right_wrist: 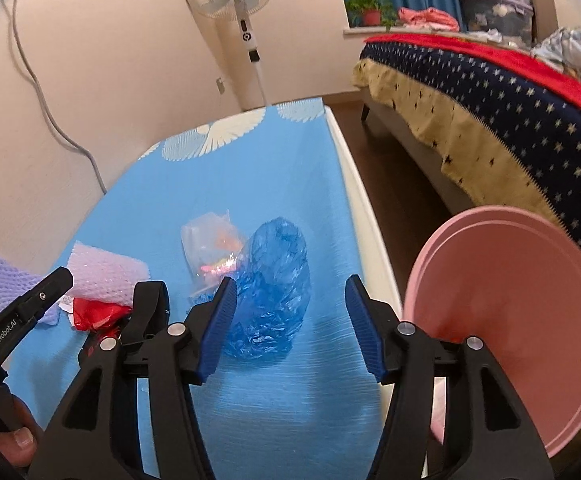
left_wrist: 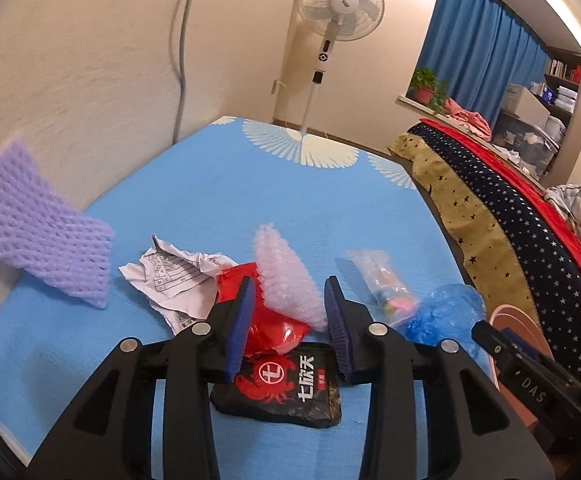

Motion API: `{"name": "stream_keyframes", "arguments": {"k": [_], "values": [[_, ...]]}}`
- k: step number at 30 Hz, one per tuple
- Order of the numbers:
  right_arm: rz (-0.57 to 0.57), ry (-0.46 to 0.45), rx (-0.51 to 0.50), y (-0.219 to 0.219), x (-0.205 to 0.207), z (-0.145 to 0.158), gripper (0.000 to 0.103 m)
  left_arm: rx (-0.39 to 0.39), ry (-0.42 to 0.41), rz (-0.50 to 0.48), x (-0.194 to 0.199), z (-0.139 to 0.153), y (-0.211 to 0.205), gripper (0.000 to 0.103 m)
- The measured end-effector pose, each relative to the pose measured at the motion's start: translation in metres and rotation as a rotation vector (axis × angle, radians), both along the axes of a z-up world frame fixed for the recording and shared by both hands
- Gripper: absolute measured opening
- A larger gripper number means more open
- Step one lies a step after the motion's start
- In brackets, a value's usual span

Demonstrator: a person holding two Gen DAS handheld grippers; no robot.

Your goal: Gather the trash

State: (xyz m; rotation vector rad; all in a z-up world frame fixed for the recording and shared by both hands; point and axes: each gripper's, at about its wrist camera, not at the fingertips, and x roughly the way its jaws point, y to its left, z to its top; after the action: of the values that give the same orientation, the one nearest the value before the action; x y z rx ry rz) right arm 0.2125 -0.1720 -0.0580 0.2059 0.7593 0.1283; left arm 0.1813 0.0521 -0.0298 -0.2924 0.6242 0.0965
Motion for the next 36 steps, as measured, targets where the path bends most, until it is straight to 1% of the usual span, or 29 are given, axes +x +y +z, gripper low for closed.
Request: {"name": "stream_keyframes", "arguments": {"k": [7,9,11,13,14,15,16,18,19,25,36], "values": [[0.018,0.042,0.020,0.003,0.010,-0.015,0.057,-0.010,0.020,0.012,0.009,-0.007,0.002,0.036],[0.023,0.049,0.030,0.003,0.011,-0.016,0.054,-0.014,0.019,0.010,0.010,-0.008,0.002,0.036],[0.030,0.055,0.046,0.002,0.013,-0.017,0.048,-0.018,0.018,0.001,0.010,-0.008,0.003,0.036],[0.043,0.060,0.053,0.003,0.013,-0.018,0.033,-0.023,0.019,-0.010,0.010,-0.008,0.002,0.031],[0.052,0.062,0.053,0.004,0.013,-0.018,0.029,-0.025,0.020,-0.017,0.010,-0.008,0.002,0.024],[0.059,0.062,0.051,0.005,0.012,-0.018,0.021,-0.028,0.021,-0.024,0.010,-0.008,0.002,0.017],[0.068,0.058,0.044,0.006,0.011,-0.017,0.013,-0.033,0.021,-0.031,0.010,-0.007,0.001,0.014],[0.081,0.041,0.030,0.008,0.009,-0.013,0.006,-0.034,0.016,-0.044,0.010,-0.006,-0.001,0.012],[0.082,0.031,0.024,0.009,0.007,-0.010,0.004,-0.025,0.007,-0.053,0.009,-0.003,-0.004,0.012],[0.082,-0.027,-0.002,0.007,-0.005,0.007,0.002,0.013,-0.032,-0.083,0.002,0.010,-0.013,0.011],[0.057,-0.094,-0.047,-0.001,-0.032,0.031,0.002,0.042,-0.067,-0.108,-0.018,0.024,-0.017,0.011]]}}
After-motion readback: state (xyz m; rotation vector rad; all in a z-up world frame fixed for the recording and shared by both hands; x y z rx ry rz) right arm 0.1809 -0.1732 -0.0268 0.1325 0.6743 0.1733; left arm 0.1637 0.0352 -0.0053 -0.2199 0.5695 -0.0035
